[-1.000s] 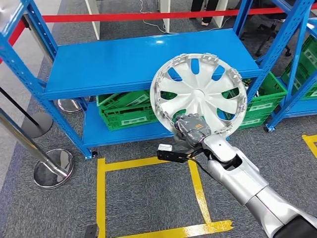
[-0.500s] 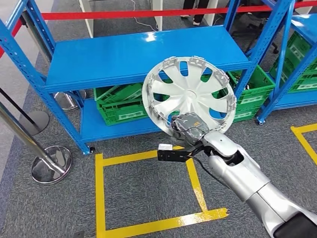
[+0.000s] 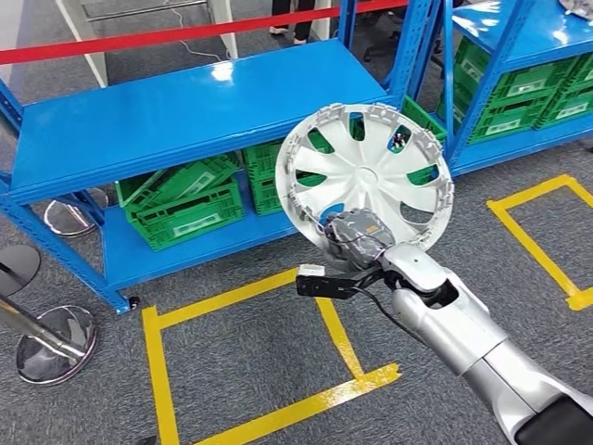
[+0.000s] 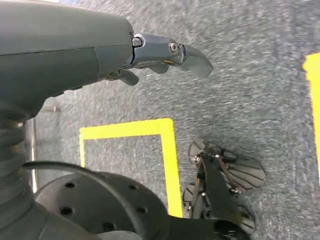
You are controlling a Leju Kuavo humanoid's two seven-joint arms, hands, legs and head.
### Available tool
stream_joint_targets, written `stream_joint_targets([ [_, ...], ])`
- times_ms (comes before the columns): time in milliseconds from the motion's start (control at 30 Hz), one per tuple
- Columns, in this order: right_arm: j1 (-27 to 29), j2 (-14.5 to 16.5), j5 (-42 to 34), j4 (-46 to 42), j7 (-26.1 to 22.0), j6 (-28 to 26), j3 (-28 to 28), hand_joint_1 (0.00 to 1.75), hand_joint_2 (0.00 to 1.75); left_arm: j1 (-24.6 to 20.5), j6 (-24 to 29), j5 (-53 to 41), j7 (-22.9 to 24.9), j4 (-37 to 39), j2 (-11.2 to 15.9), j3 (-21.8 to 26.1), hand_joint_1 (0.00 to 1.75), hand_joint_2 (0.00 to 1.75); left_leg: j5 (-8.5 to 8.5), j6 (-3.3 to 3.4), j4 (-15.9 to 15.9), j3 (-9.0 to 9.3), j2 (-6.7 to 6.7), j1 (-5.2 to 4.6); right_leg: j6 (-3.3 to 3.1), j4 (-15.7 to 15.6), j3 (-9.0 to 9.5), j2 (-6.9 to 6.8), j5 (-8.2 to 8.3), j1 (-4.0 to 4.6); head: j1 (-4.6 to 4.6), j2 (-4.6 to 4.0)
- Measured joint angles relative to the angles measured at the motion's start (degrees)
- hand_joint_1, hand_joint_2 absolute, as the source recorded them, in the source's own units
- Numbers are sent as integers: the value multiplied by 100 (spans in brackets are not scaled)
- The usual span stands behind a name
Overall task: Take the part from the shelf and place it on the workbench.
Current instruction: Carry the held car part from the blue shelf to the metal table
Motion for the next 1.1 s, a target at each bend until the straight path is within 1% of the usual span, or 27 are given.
stream_joint_targets([
  [33,4,-1,2,0,9,-2,0,175,175,-3,-3,-9,0,8,10,0,0,175,0,13,-105,41,-64,1,36,-1,-37,66,23,-21,-7,0],
  [100,24,-25,4,-1,45,-5,-7,175,175,-12,-22,-46,0,15,16,0,0,175,7,10,-219,62,47,7,113,-2,-105,167,61,-46,-33,0],
  [133,37,-47,4,-2,65,-6,-13,175,175,-20,-36,-74,0,16,20,0,0,175,12,22,-274,75,123,21,139,34,-160,103,31,-33,-31,0],
  [167,46,-72,4,-4,79,-7,-20,175,175,-21,-51,-110,0,16,22,-1,0,175,18,36,-325,84,199,41,167,161,-247,-22,-56,-22,-7,0],
  [233,65,-102,6,-7,96,-9,-27,175,175,-7,-75,-182,0,21,22,-3,0,175,30,59,-369,88,350,61,232,750,-549,-331,-372,-20,55,0],
  [267,81,-113,8,-7,107,-10,-27,175,175,6,-85,-217,0,25,23,-5,0,175,30,63,-368,84,430,63,269,1139,-727,-410,-531,-40,83,0],
  [300,108,-122,12,-7,123,-11,-28,175,175,17,-91,-248,0,29,26,-8,0,175,29,62,-367,82,514,64,303,1449,-871,-450,-622,-62,91,0],
  [333,141,-136,17,-8,141,-13,-31,175,175,21,-96,-280,-1,33,26,-13,0,175,26,60,-366,82,594,66,333,1587,-935,-477,-618,-84,91,0],
  [367,175,-152,25,-8,163,-14,-38,175,175,21,-100,-311,-1,34,25,-21,0,175,21,53,-363,83,666,70,357,1500,-886,-507,-509,-105,91,0],
  [400,203,-172,33,-10,183,-15,-50,175,175,18,-103,-340,-3,34,20,-31,0,175,11,39,-356,84,731,75,375,1214,-735,-555,-327,-122,91,0],
  [467,228,-213,50,-34,224,-19,-84,175,175,18,-104,-401,-5,35,14,-57,0,175,-27,-21,-312,78,845,60,388,441,-329,-817,-26,-104,101,0],
  [500,238,-227,60,-59,246,-25,-102,175,175,26,-105,-433,-7,38,13,-72,0,175,-43,-56,-286,69,896,40,356,190,-196,-929,32,-83,102,0],
  [533,264,-248,75,-88,274,-38,-126,175,175,34,-108,-475,-9,43,14,-89,0,175,-55,-85,-259,60,952,16,315,65,-137,-999,34,-61,99,0],
  [600,385,-333,120,-163,338,-69,-192,175,175,54,-121,-564,-25,52,14,-137,0,175,-74,-123,-234,58,1078,-3,209,63,-149,-906,24,-47,87,0],
  [633,473,-391,142,-216,363,-81,-235,175,175,59,-132,-607,-38,55,14,-160,0,175,-126,-142,-197,57,1064,9,173,62,-156,-839,32,-50,80,0],
  [700,620,-487,178,-316,399,-89,-331,175,175,83,-154,-658,-68,57,12,-189,0,175,-382,-166,126,-41,837,47,87,56,-157,-709,49,-60,61,0],
  [733,678,-516,191,-357,407,-90,-376,175,175,95,-169,-678,-88,57,12,-195,0,175,-574,-164,456,-158,673,60,55,55,-161,-638,54,-61,48,0],
  [767,731,-541,205,-387,413,-90,-413,175,175,101,-184,-692,-104,58,12,-202,0,175,-755,-157,845,-304,571,60,28,55,-166,-559,59,-54,39,0],
  [800,786,-556,221,-415,414,-90,-437,175,175,98,-200,-708,-115,58,12,-212,0,175,-876,-148,1181,-435,524,52,13,56,-167,-468,64,-42,35,0],
  [833,843,-572,236,-447,413,-89,-459,175,175,89,-214,-723,-125,58,12,-224,0,175,-901,-133,1371,-509,500,42,6,58,-166,-373,67,-28,34,0],
  [867,891,-587,250,-478,413,-87,-475,175,175,83,-221,-737,-125,58,12,-236,0,175,-814,-107,1355,-499,480,33,2,61,-162,-274,71,-13,35,0],
  [900,926,-601,262,-507,413,-86,-494,175,175,81,-226,-752,-125,58,12,-248,0,175,-623,-68,1118,-400,438,23,1,68,-157,-174,73,1,36,0],
  [967,969,-621,276,-561,419,-84,-539,175,175,97,-228,-777,-122,61,19,-272,0,175,-230,23,442,-134,186,18,14,85,-166,-3,82,13,42,0],
  [1000,982,-628,283,-582,423,-83,-561,175,175,112,-227,-786,-121,63,22,-282,0,175,-125,47,175,-29,54,19,34,95,-191,78,95,7,43,0],
  [1033,994,-636,287,-601,426,-83,-579,175,175,124,-225,-791,-120,66,25,-292,0,175,-106,58,29,21,-38,19,67,100,-229,150,115,-11,39,0],
  [1067,1005,-651,293,-615,428,-82,-594,175,175,132,-223,-799,-119,68,26,-298,0,175,-131,58,-37,41,-53,17,110,101,-274,222,144,-28,34,0],
  [1100,1021,-674,297,-630,432,-82,-607,175,175,134,-222,-810,-120,68,24,-304,0,175,-140,53,-101,55,0,12,156,94,-313,291,173,-45,27,0],
])
